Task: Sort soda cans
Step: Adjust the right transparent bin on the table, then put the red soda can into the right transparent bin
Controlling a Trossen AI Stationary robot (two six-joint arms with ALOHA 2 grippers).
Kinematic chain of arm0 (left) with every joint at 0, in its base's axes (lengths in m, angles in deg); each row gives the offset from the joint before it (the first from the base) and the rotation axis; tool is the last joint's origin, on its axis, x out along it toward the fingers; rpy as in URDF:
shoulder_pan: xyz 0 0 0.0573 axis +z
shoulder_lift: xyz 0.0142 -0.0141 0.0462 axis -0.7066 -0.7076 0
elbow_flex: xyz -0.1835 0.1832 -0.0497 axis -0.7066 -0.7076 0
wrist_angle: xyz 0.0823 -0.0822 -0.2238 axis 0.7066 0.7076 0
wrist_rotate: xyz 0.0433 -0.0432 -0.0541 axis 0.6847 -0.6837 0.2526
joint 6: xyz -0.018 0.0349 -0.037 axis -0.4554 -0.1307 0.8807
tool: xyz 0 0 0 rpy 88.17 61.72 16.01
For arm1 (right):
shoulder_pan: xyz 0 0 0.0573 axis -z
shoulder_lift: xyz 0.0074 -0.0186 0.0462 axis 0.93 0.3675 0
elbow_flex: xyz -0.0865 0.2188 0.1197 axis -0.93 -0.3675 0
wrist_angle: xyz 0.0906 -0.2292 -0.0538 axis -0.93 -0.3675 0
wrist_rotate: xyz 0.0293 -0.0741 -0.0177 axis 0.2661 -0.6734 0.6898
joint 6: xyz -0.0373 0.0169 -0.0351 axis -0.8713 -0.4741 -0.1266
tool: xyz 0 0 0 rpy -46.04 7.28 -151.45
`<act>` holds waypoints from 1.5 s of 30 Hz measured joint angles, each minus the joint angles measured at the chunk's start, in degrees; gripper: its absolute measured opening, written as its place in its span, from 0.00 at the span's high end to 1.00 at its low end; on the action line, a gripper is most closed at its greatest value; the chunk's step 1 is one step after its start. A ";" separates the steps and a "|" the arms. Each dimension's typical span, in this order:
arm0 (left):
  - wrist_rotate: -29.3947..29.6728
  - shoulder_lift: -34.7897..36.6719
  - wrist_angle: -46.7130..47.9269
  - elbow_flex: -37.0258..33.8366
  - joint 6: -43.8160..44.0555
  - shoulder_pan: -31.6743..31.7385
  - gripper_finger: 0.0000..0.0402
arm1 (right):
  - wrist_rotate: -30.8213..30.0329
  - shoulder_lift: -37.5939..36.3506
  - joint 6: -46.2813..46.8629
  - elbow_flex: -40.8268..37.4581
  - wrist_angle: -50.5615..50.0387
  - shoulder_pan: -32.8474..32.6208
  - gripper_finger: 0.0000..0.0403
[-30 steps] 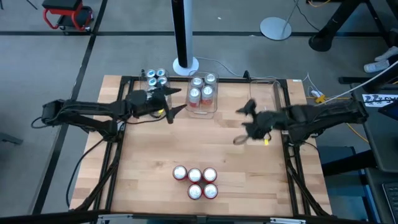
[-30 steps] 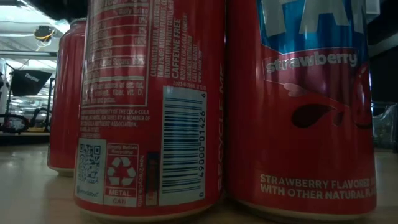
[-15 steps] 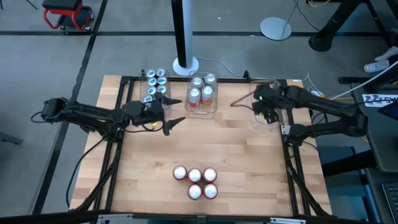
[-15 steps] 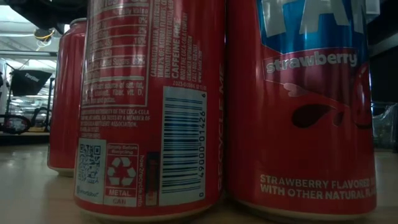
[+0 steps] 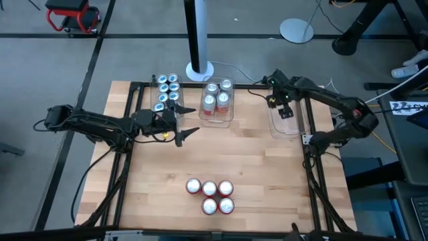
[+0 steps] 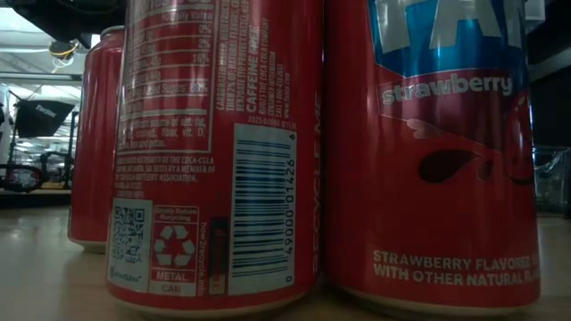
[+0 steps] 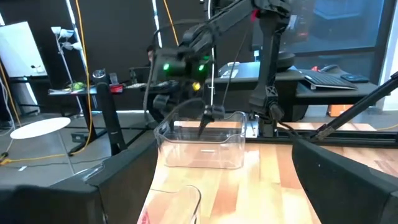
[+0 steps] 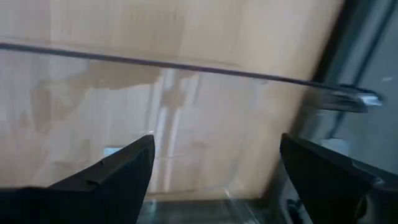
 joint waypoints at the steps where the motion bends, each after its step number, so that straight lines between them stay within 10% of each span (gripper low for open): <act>1: 0.00 0.00 -0.01 -0.01 0.00 0.00 0.11 | 0.21 1.41 -0.29 0.00 0.18 0.64 0.14; 33: 0.00 -0.07 -0.04 0.00 -0.90 0.00 0.11 | -3.08 10.46 -9.33 0.56 22.34 11.22 0.14; 45: 0.01 -0.07 -0.26 0.00 -1.27 -0.01 0.11 | -3.88 1.08 -3.07 16.23 -14.39 0.71 0.14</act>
